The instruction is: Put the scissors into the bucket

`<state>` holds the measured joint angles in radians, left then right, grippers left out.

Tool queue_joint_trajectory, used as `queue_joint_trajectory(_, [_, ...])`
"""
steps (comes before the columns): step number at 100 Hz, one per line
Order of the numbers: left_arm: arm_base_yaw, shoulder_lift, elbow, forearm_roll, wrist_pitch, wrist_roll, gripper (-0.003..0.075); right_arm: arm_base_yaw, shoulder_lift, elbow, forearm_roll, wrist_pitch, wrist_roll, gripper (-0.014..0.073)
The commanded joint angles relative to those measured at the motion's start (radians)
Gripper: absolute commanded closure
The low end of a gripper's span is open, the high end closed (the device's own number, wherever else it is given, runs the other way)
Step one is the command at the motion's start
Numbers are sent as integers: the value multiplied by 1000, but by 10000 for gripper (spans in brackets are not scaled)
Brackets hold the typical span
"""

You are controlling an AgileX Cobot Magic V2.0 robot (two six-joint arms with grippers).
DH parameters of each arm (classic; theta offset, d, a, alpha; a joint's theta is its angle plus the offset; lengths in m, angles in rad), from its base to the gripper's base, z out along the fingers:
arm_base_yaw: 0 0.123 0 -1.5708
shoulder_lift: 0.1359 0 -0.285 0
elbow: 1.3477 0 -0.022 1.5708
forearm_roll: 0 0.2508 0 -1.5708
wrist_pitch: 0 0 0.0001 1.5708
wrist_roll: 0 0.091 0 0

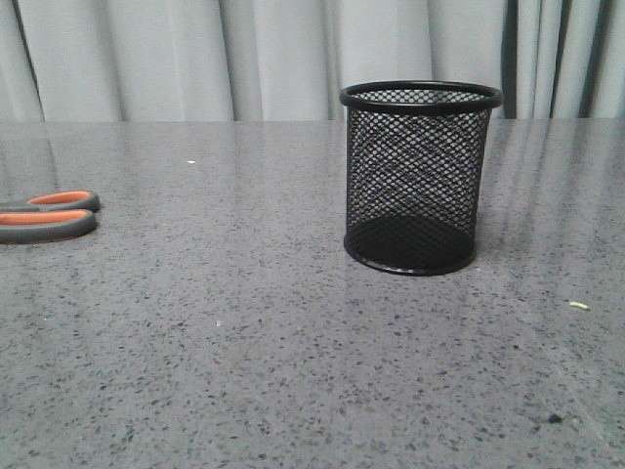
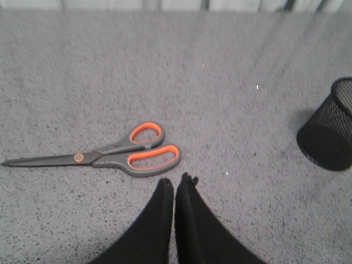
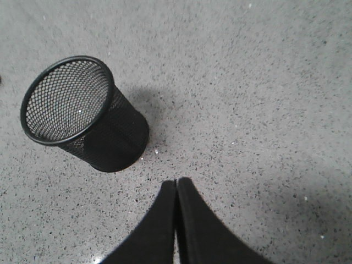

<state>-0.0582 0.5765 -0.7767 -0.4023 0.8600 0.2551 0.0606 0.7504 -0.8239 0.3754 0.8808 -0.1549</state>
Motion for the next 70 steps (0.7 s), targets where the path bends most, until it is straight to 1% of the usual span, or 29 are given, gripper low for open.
queue_joint_trajectory(1, [-4,58,-74,-17,3,6,739,-6,59,-81,0,-10,-18,638])
queue_joint_trajectory(18, [-4,113,-102,-21,11,47,738,-6,84,-110,7,-10,-20,631])
queue_joint_trajectory(25, [-4,132,-112,-21,21,83,731,-6,84,-111,10,-3,-36,581])
queue_joint_trajectory(28, [-4,144,-117,-23,27,107,718,-6,84,-111,10,1,-44,536])
queue_joint_trajectory(32, [-4,156,-125,-24,41,132,681,-6,84,-111,10,6,-52,478])
queue_joint_trajectory(37, [-4,174,-139,-29,55,166,615,-6,84,-111,10,9,-56,363])
queue_joint_trajectory(39, [-4,183,-141,-32,57,172,579,-6,84,-111,10,11,-56,332])
queue_joint_trajectory(44, [-4,201,-154,-36,59,185,481,-6,84,-111,10,11,-56,214])
queue_joint_trajectory(47, [-4,213,-158,-36,59,185,405,-6,84,-111,10,8,-56,170])
queue_joint_trajectory(49, [-4,222,-164,-36,61,185,374,-6,84,-111,10,8,-56,146])
queue_joint_trajectory(52, [-4,232,-170,-36,61,185,309,-6,84,-111,12,8,-56,128])
queue_joint_trajectory(57, [-4,250,-182,-36,68,186,251,-6,84,-111,12,8,-56,125])
queue_joint_trajectory(61, [-4,268,-194,-36,80,205,240,-6,84,-111,12,8,-56,127])
queue_joint_trajectory(70, [-4,331,-234,-36,147,291,260,-6,84,-111,12,8,-56,127])
